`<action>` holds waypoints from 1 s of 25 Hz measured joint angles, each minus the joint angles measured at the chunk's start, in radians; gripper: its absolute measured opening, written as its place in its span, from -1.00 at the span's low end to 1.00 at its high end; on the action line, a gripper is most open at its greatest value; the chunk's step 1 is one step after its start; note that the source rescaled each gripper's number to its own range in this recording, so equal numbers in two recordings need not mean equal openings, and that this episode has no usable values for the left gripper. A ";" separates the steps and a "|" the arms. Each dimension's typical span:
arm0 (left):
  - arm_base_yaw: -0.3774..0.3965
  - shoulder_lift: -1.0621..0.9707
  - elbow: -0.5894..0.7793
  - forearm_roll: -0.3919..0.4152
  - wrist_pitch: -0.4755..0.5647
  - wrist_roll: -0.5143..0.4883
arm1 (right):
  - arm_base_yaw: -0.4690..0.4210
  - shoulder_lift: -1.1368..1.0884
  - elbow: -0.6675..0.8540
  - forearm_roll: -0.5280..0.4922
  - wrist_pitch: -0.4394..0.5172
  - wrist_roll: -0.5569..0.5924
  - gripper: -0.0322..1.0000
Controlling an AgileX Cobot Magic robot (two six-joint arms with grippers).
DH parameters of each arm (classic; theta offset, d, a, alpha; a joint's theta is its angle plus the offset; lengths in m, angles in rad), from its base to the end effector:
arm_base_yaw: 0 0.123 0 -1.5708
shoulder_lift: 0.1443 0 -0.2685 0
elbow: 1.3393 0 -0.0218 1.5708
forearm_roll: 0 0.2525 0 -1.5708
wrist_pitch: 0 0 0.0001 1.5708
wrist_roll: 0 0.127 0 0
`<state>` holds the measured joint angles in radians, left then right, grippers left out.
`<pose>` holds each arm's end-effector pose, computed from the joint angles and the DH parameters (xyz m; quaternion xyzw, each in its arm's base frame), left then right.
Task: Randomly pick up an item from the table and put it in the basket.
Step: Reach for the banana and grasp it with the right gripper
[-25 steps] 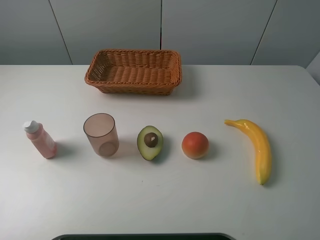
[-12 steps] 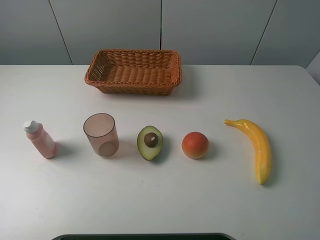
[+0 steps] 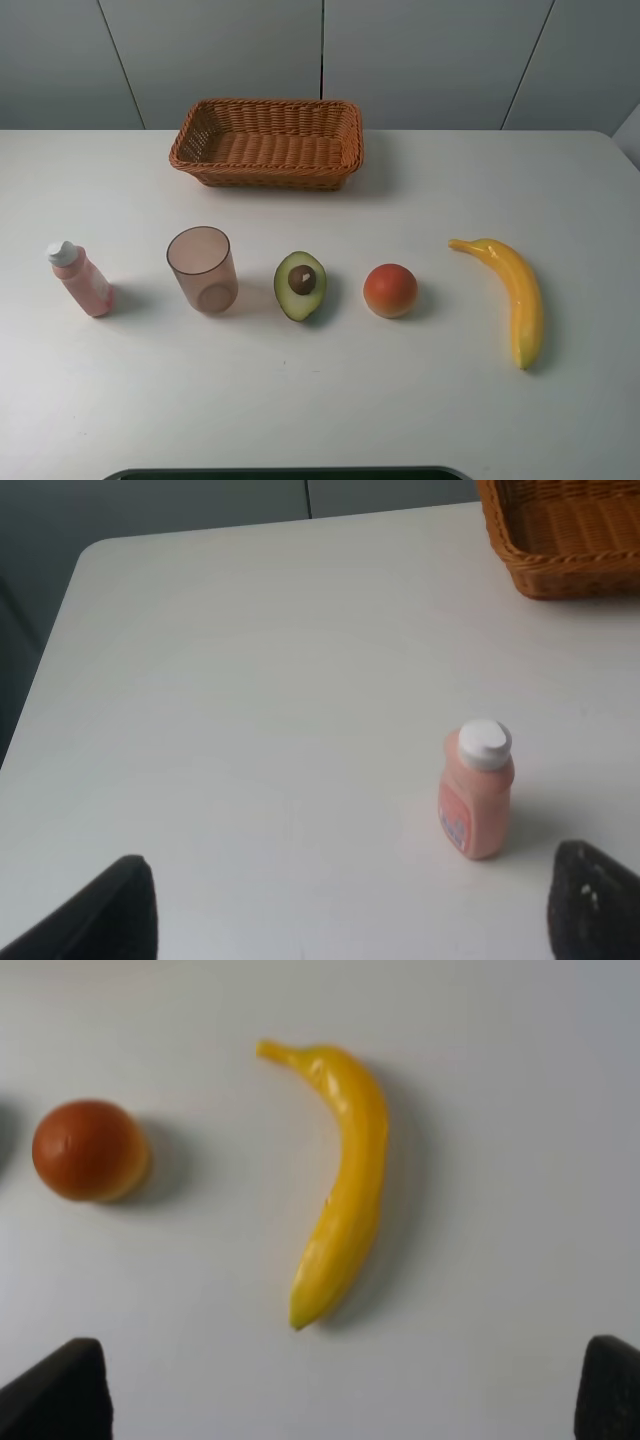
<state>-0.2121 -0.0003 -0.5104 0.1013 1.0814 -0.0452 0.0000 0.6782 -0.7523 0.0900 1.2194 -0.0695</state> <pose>0.0442 0.0021 0.2630 0.0685 0.8520 -0.0161 0.5188 0.1252 0.0107 0.2716 -0.0293 0.9659 0.0360 0.2547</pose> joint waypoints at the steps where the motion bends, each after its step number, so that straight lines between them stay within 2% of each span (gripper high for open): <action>1: 0.000 0.000 0.000 0.000 0.000 0.000 | 0.000 0.066 0.000 0.005 -0.012 -0.002 1.00; 6: 0.000 0.000 0.000 0.000 0.000 0.000 | 0.005 0.362 0.000 0.028 -0.136 -0.024 1.00; 11: 0.000 0.000 0.000 0.000 0.000 0.000 | 0.088 0.621 0.000 0.026 -0.315 -0.027 1.00; 13: 0.000 0.000 0.000 0.000 0.000 0.000 | 0.095 0.721 0.000 0.026 -0.383 -0.020 1.00; 20: 0.000 0.000 0.000 0.000 0.000 0.000 | 0.099 0.980 -0.002 -0.006 -0.557 -0.024 1.00; 25: 0.000 0.000 0.000 0.000 0.000 0.000 | 0.099 1.092 -0.002 -0.055 -0.619 -0.026 1.00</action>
<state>-0.2121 -0.0003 -0.5104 0.1013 1.0814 -0.0452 0.0990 1.7699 -0.7546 0.0349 0.6009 -0.0960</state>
